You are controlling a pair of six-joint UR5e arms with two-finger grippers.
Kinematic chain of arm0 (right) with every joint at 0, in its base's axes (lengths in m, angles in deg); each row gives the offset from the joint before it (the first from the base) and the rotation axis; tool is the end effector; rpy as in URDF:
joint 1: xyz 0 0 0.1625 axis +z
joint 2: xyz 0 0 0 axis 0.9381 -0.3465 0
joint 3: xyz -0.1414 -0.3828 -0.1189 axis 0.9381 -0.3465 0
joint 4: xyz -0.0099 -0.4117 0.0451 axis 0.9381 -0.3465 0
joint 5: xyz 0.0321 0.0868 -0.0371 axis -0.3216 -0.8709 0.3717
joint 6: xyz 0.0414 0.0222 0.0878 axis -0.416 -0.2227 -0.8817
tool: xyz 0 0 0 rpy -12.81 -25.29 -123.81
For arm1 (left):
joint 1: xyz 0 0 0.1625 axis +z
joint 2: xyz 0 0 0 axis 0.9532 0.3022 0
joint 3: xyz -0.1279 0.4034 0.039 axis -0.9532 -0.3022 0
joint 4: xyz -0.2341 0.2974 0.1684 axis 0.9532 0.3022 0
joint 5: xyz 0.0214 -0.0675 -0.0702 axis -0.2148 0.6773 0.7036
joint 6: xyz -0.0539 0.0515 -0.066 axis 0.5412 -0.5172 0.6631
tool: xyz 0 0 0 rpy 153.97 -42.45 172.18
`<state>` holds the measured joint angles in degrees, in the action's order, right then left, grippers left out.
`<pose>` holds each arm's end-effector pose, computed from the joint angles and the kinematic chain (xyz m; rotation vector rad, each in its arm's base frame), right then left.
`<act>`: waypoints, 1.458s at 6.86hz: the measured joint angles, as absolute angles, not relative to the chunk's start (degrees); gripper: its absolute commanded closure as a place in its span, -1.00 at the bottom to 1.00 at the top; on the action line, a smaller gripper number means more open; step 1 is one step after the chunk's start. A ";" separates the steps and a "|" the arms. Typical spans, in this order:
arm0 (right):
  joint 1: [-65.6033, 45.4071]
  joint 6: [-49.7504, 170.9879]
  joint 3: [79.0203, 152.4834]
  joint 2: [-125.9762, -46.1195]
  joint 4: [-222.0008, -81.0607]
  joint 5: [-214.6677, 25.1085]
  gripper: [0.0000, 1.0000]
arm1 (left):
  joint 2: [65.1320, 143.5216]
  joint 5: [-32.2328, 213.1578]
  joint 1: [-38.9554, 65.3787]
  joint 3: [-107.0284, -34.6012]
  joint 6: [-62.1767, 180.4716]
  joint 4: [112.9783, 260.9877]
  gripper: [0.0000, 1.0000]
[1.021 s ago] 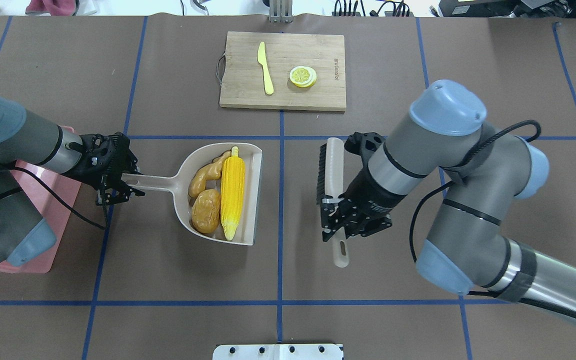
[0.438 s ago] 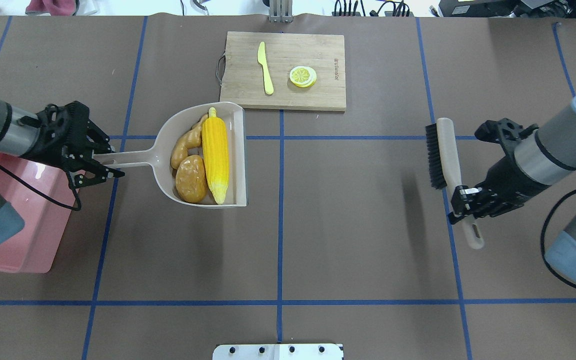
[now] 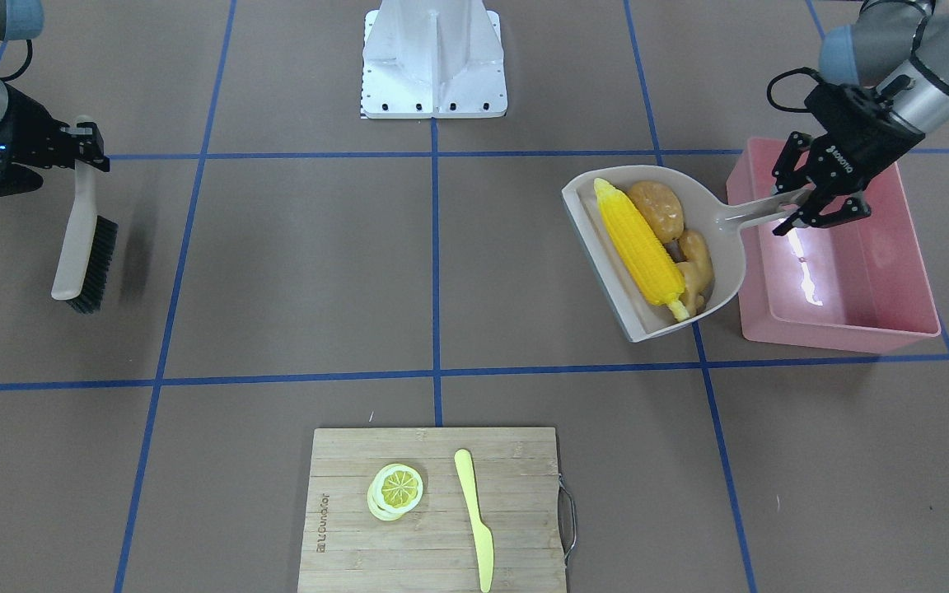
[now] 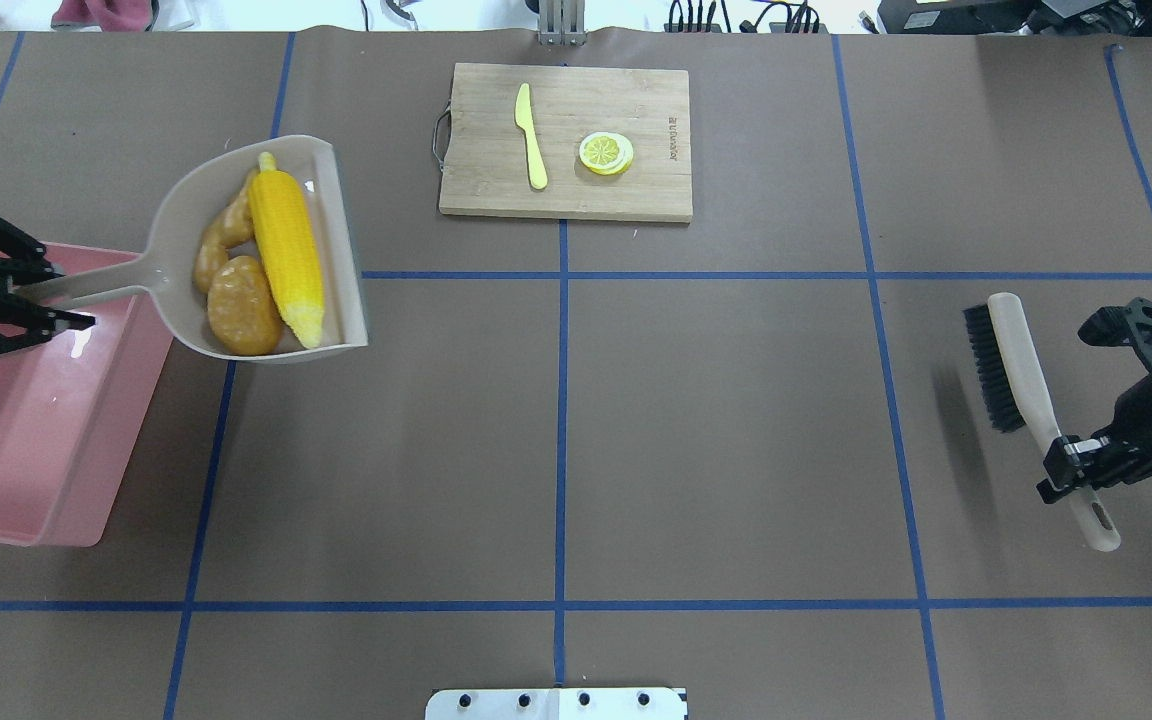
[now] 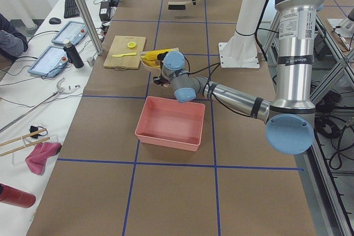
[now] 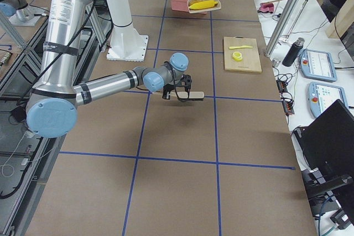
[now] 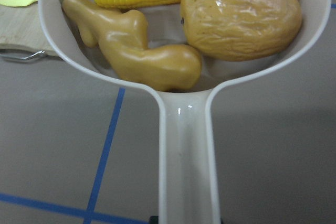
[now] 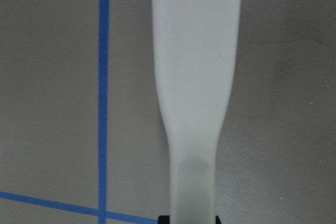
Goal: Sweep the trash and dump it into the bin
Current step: 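Lift the loaded dustpan toward the pink bin with the left gripper while the right withdraws, then tip the dustpan over the pink bin with the left gripper to dump the food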
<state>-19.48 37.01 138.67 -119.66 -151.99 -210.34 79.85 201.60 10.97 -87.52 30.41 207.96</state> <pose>-0.2124 -0.3472 0.5089 -0.2185 -0.9045 -0.1807 0.1619 -0.4350 0.4492 0.9463 0.8322 1.0360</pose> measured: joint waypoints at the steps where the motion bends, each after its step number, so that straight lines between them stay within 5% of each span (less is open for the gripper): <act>1: -20.03 37.98 138.30 -120.70 -152.19 -209.65 1.00 | 75.32 203.31 6.61 -88.46 30.60 207.94 1.00; 7: -25.62 37.91 135.91 -119.97 -155.94 -204.47 1.00 | 52.91 207.13 -10.02 -92.10 26.01 201.95 1.00; 8: -26.77 37.75 136.15 -119.07 -157.52 -203.75 0.65 | 52.72 206.40 -12.30 -93.09 21.08 195.22 1.00; 9: -27.34 37.67 136.36 -118.41 -158.75 -203.47 -0.34 | 52.87 204.34 -13.60 -95.11 16.88 188.17 1.00; 10: -27.54 37.61 136.43 -118.16 -159.26 -203.35 -0.99 | 52.95 202.24 -13.92 -97.39 13.83 182.14 1.00</act>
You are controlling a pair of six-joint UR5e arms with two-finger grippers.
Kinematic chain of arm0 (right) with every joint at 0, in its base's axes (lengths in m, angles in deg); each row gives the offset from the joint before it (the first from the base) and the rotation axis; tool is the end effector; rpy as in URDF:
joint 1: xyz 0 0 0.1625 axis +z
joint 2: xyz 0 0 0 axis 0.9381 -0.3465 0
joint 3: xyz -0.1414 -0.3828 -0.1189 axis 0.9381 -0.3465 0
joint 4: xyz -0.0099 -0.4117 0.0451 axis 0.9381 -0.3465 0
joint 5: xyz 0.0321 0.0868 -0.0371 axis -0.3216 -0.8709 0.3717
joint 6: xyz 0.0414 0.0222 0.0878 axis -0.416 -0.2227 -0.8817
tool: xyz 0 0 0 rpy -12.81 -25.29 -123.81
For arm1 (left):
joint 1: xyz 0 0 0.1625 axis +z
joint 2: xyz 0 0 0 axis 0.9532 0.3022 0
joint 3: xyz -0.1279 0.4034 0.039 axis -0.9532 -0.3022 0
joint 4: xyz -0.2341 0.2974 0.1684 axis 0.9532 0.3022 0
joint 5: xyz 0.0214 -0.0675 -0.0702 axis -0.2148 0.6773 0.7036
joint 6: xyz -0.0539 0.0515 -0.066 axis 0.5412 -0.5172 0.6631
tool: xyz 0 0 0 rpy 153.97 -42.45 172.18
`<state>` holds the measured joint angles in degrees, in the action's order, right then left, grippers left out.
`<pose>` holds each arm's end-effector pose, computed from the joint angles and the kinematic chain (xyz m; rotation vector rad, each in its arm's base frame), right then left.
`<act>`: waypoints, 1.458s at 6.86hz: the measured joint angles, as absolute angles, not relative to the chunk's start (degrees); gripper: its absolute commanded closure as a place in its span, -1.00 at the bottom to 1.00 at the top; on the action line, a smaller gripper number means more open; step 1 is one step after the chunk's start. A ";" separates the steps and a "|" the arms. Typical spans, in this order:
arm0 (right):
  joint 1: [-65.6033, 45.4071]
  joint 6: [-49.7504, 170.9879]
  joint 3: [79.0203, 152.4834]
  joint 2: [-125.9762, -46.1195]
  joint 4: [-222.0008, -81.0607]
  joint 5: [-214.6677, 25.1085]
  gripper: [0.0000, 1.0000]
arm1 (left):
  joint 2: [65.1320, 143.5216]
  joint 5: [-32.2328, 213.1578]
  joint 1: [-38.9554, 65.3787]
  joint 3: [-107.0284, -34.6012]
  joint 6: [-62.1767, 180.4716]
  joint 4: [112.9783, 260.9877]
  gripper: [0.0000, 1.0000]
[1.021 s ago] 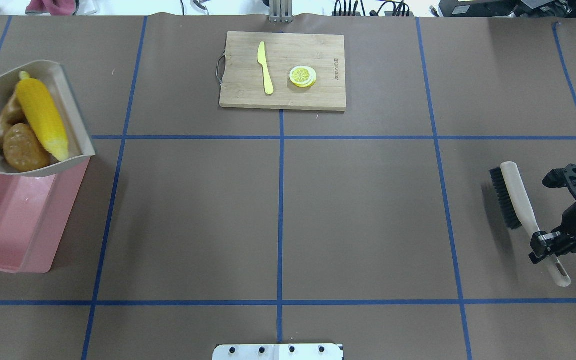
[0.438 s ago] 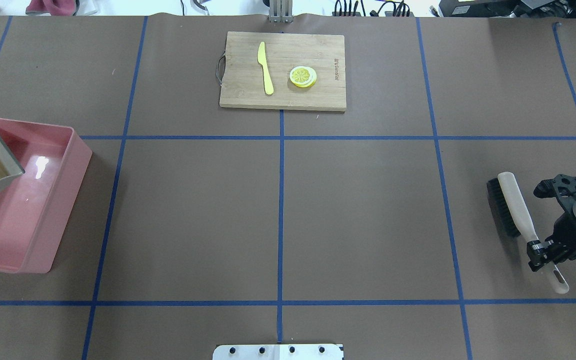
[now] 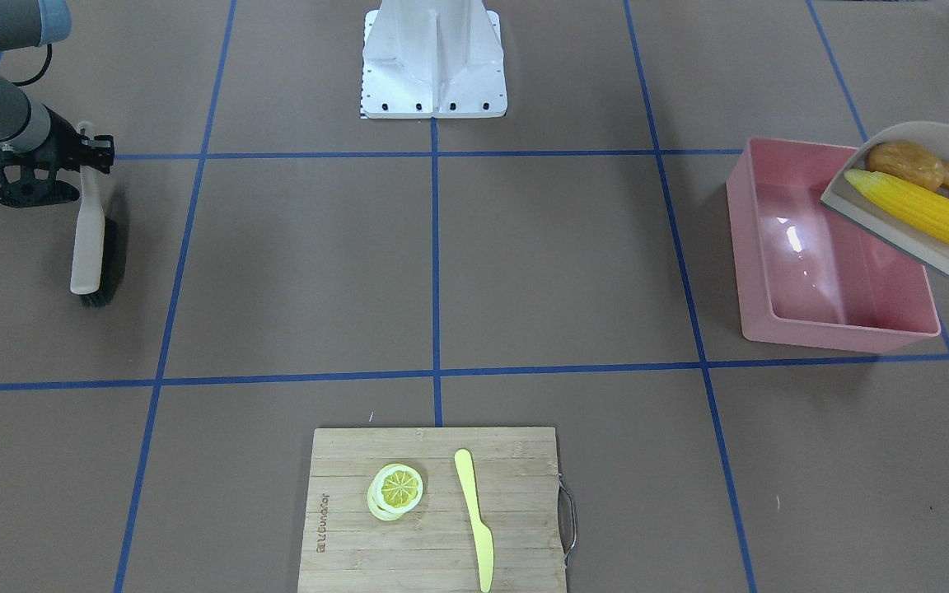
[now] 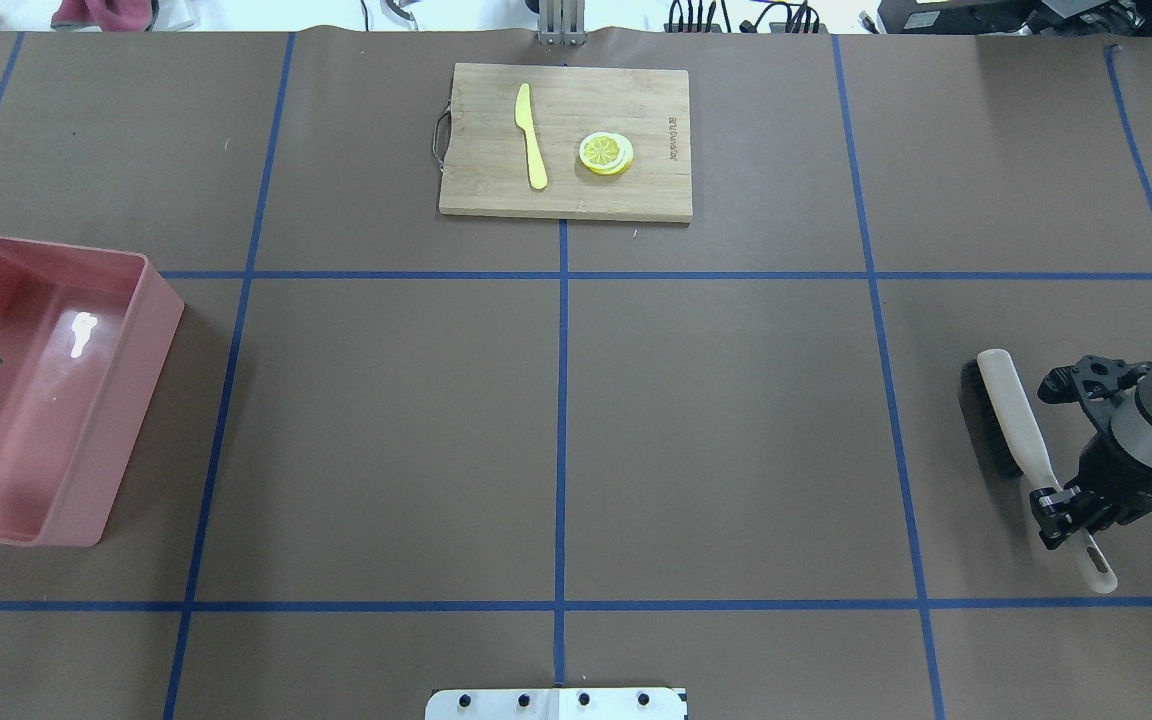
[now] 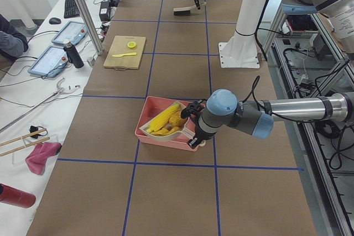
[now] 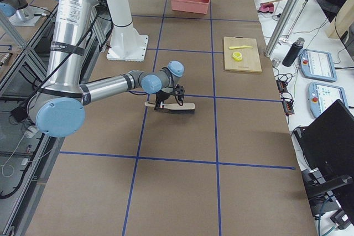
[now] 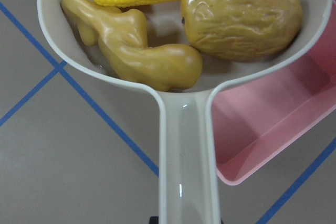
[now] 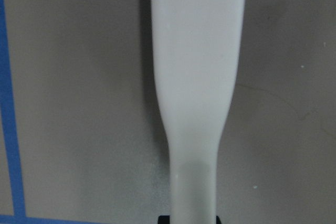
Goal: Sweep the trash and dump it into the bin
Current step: 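Tip the dustpan over the pink bin with the left gripper to dump the food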
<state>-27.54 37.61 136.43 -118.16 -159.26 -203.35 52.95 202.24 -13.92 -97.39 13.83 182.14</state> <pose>-0.2613 -0.3277 0.5408 -0.2906 -0.7207 -0.2465 -0.0467 -0.2875 0.5924 0.4615 0.6764 0.6785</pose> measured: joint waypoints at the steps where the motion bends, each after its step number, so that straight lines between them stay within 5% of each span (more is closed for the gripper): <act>1: -27.57 37.60 136.50 -118.13 -159.41 -203.28 -1.00 | 53.11 200.19 -13.92 -100.38 9.79 174.80 1.00; 5: -26.36 37.70 137.70 -116.86 -158.94 -203.05 -1.00 | 61.08 190.93 -13.60 -107.89 -5.42 146.35 1.00; 10: -3.03 46.33 138.03 -110.50 -159.56 -200.24 -1.00 | 66.35 187.73 -14.20 -110.12 -15.85 136.37 1.00</act>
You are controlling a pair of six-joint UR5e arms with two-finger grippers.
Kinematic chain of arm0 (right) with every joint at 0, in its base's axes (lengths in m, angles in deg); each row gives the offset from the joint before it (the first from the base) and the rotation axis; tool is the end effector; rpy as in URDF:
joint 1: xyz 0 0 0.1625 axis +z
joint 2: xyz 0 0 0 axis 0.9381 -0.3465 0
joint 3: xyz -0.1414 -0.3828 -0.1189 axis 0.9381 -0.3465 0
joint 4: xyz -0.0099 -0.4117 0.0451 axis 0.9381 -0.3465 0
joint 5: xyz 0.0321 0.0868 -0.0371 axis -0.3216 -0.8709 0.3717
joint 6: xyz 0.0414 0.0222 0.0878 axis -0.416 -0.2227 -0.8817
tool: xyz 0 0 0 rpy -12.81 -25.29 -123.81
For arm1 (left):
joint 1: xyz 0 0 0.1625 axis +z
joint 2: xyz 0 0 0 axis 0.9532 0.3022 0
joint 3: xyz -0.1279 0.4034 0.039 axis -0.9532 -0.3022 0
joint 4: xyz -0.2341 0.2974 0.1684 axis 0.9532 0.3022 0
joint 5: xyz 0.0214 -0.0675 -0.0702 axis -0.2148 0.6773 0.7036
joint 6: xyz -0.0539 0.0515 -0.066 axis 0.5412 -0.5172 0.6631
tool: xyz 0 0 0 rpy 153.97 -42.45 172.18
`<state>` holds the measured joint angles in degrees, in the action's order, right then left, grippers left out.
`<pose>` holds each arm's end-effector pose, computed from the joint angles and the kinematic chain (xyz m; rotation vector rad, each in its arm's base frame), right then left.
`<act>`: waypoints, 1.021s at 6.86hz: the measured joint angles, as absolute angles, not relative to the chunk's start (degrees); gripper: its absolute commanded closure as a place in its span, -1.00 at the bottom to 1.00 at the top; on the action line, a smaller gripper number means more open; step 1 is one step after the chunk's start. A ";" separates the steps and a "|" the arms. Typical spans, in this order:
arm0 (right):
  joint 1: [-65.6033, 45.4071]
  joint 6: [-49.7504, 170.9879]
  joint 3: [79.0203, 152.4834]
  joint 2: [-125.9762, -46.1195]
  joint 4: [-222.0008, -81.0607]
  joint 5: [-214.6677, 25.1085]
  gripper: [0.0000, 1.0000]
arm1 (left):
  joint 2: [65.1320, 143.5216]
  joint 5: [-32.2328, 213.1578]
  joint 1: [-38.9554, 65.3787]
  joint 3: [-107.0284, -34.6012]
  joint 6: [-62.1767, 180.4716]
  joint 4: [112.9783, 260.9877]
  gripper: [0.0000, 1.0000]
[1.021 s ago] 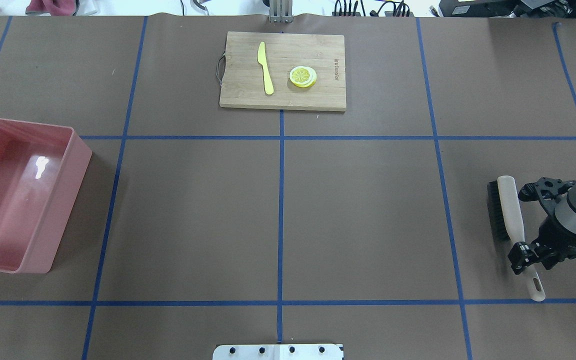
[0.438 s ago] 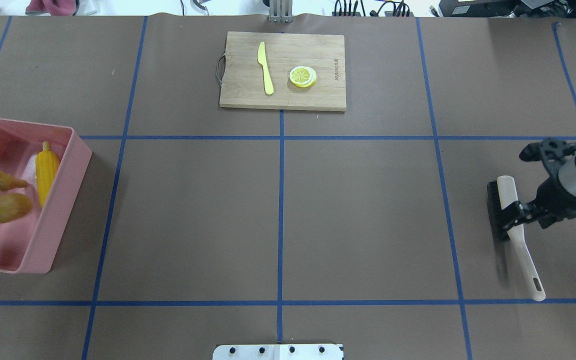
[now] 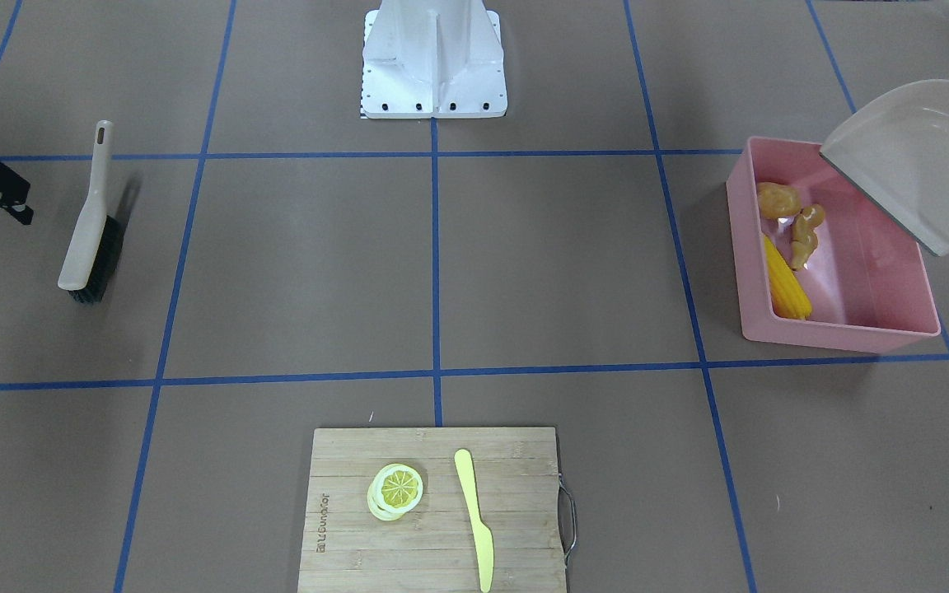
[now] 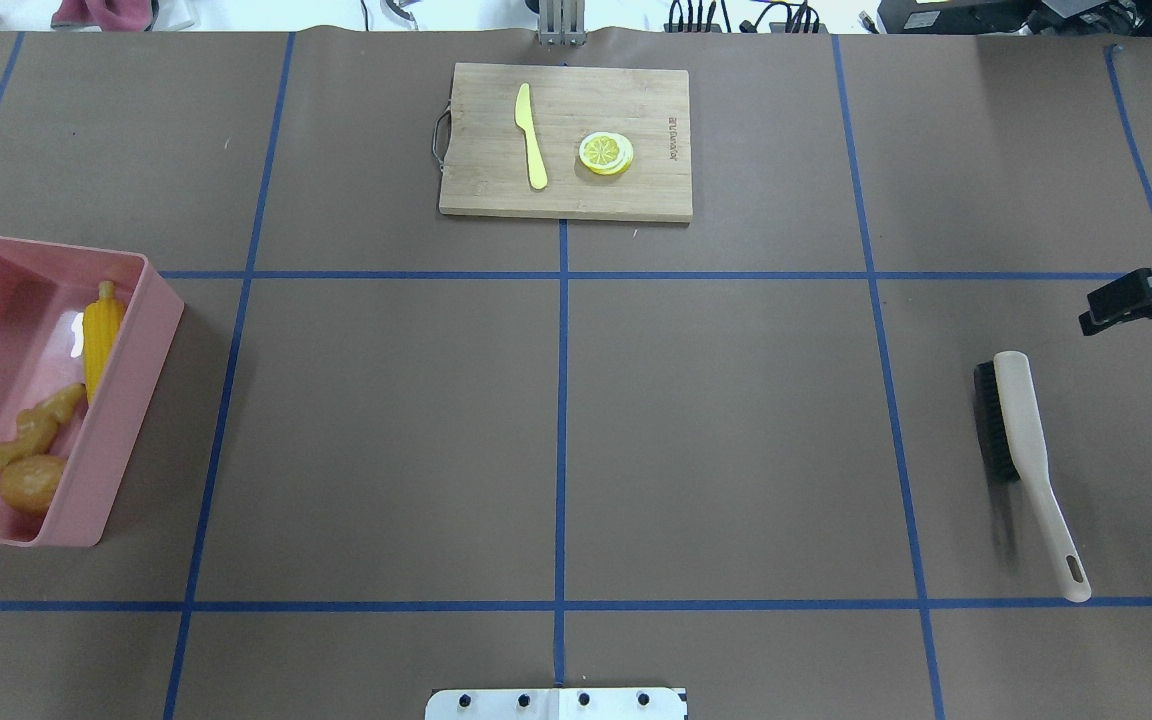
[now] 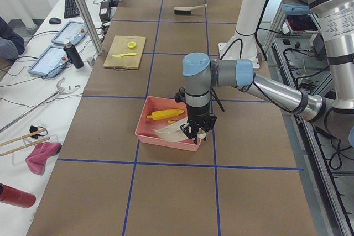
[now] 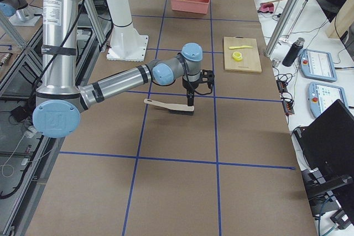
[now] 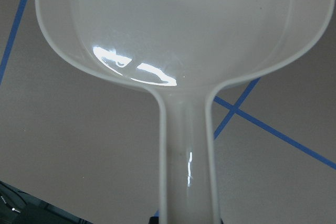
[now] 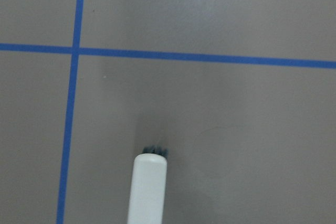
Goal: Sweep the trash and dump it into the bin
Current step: 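Tip the dustpan over the pink bin with the left gripper to dump the food, then lower the empty dustpan back onto the table with the left gripper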
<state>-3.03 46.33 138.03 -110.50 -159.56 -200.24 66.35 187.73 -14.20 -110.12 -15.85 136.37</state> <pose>-0.1158 -0.4495 0.4724 0.0909 -0.7865 -0.0296 -0.0659 -0.3303 0.5109 0.2130 0.4855 1.0759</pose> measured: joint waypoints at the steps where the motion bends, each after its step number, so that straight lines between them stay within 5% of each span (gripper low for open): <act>1: 0.52 49.68 137.81 -110.54 -160.76 -199.79 -1.00 | 66.92 191.34 -14.60 -110.78 -15.94 139.15 1.00; 4: 10.15 65.56 136.19 -110.82 -170.32 -199.74 -1.00 | 69.22 205.27 -10.72 -107.94 -15.40 157.68 1.00; 7: 19.41 75.21 129.54 -113.49 -172.31 -203.41 -1.00 | 80.72 207.08 7.69 -93.71 -5.28 182.74 1.00</act>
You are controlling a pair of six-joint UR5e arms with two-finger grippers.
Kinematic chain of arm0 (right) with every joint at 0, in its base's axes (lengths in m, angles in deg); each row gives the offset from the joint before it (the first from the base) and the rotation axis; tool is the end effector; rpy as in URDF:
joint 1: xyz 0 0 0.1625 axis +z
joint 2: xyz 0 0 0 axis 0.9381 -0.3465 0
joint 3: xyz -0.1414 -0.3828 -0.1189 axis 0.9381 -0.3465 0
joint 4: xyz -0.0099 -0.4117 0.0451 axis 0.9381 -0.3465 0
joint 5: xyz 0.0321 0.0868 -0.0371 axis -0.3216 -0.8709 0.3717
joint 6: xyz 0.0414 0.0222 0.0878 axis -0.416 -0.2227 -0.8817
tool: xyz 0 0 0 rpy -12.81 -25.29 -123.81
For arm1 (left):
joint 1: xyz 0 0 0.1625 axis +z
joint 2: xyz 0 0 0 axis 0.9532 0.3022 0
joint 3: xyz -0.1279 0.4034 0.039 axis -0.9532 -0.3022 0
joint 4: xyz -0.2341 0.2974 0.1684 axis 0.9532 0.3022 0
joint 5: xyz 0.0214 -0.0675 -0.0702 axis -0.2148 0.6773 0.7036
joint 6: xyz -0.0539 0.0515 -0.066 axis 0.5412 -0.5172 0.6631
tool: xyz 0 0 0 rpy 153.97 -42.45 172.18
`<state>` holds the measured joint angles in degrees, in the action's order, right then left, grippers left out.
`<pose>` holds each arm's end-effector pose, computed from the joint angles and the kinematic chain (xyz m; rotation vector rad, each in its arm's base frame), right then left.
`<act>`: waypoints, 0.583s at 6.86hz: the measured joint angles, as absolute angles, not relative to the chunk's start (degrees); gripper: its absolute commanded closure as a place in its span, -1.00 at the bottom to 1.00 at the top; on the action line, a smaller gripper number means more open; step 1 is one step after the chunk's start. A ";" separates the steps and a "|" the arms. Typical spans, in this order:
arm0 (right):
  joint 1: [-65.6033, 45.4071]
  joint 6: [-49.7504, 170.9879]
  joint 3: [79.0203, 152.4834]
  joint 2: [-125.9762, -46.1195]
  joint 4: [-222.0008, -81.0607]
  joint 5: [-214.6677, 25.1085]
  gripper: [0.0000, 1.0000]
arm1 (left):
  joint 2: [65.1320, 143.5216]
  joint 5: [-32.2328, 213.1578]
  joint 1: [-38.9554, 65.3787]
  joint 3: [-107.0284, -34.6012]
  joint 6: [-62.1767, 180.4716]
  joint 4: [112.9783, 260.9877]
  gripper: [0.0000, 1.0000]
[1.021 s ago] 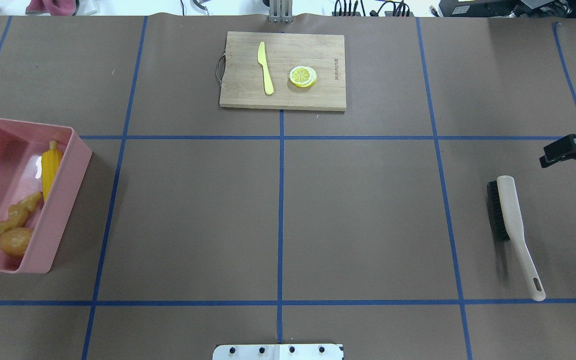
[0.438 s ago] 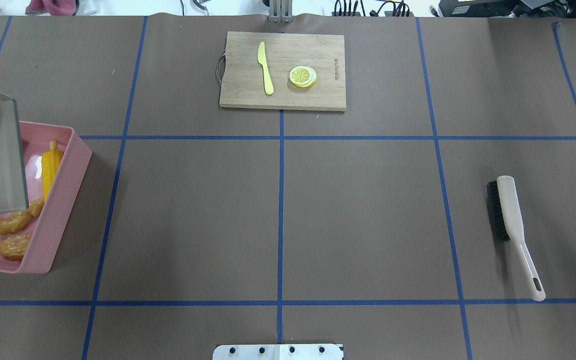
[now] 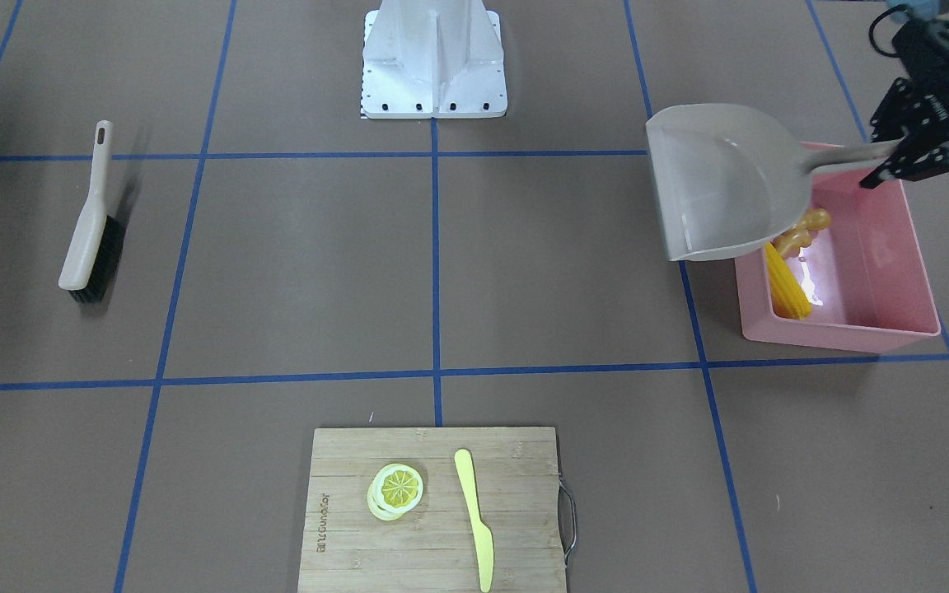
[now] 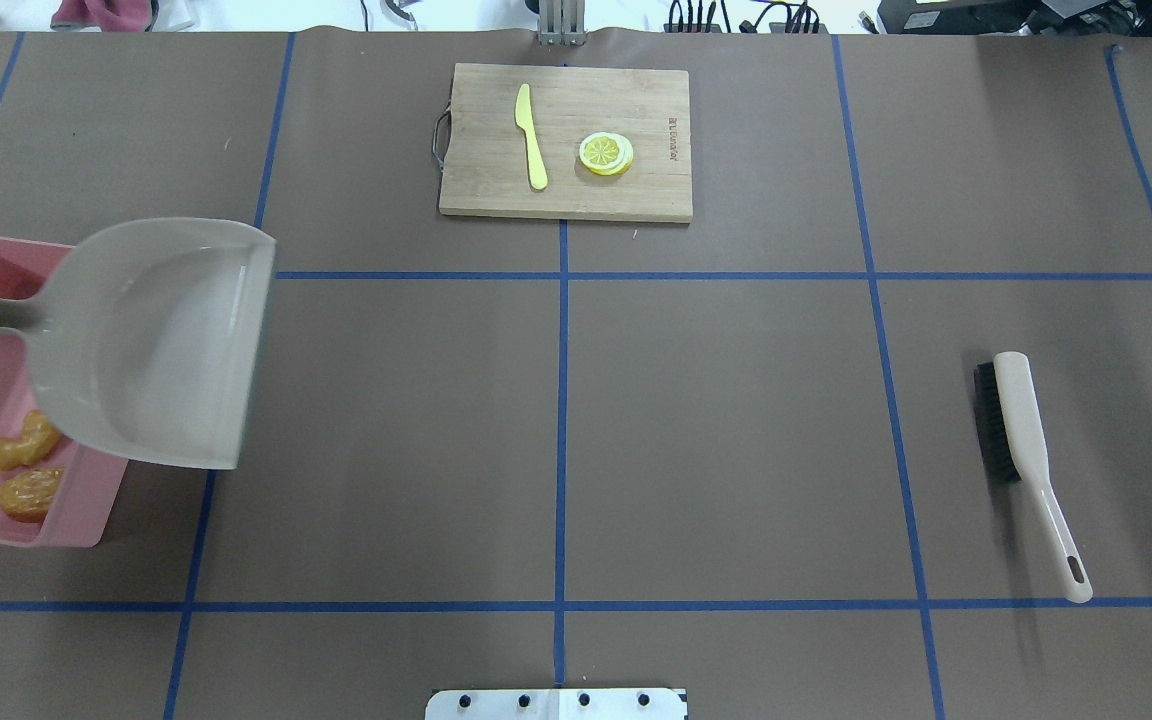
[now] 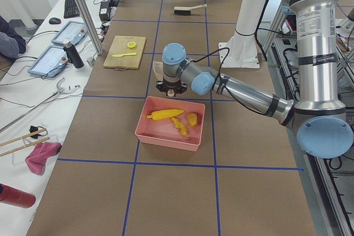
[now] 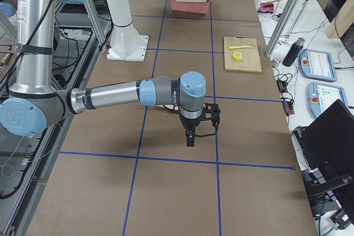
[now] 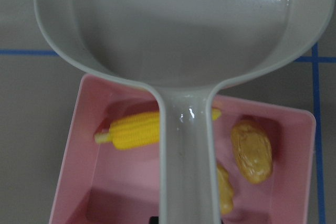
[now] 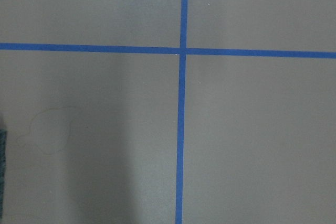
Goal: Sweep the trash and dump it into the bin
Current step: 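Lower the empty dustpan back onto the table with the left gripper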
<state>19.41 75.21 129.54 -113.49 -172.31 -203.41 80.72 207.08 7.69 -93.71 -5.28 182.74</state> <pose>0.0607 -0.4364 0.5909 0.0144 -0.7275 0.0052 0.1420 -0.4391 0.4361 0.9308 0.7067 1.4789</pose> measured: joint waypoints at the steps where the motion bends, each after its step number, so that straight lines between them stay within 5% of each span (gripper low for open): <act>1: 20.10 74.28 127.93 -113.36 -172.31 -204.56 -1.00 | 85.35 202.58 14.98 -88.61 0.73 190.28 1.00; 4: 20.35 69.53 125.70 -111.81 -172.23 -206.03 -1.00 | 97.20 196.40 27.25 -78.27 9.81 195.63 1.00</act>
